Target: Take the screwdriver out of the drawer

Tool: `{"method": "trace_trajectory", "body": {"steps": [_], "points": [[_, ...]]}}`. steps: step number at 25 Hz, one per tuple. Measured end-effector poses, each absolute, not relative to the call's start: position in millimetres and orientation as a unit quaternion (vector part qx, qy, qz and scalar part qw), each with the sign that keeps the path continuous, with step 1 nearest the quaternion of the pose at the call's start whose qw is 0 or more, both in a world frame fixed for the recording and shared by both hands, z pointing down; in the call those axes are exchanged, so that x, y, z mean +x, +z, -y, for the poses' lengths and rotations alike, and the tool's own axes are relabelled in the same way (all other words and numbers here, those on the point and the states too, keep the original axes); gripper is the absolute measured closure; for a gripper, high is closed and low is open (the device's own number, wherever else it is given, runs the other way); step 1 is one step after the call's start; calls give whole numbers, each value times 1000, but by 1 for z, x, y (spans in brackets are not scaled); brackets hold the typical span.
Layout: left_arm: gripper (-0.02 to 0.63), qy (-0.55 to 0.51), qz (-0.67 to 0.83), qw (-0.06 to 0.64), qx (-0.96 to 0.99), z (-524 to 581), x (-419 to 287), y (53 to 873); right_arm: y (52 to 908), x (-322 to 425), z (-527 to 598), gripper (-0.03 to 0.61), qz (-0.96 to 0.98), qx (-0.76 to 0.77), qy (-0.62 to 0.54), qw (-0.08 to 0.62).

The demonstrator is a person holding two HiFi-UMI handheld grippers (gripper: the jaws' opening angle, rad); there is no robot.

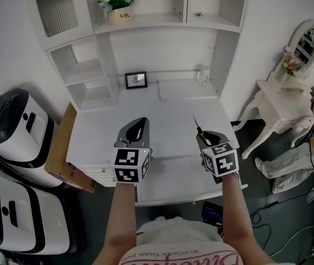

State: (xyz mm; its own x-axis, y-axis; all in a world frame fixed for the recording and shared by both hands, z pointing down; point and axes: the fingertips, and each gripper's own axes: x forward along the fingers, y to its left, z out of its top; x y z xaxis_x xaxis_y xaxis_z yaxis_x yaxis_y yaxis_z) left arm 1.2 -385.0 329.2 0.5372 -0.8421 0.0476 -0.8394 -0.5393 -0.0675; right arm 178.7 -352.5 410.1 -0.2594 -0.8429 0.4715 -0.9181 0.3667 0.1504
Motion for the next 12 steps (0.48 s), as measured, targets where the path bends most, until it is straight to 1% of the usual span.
{"method": "trace_trajectory", "body": {"steps": [12], "points": [[604,-4,-512,52,-857,384,-30,282,310,142,358,493,819,556,-12,139]]}}
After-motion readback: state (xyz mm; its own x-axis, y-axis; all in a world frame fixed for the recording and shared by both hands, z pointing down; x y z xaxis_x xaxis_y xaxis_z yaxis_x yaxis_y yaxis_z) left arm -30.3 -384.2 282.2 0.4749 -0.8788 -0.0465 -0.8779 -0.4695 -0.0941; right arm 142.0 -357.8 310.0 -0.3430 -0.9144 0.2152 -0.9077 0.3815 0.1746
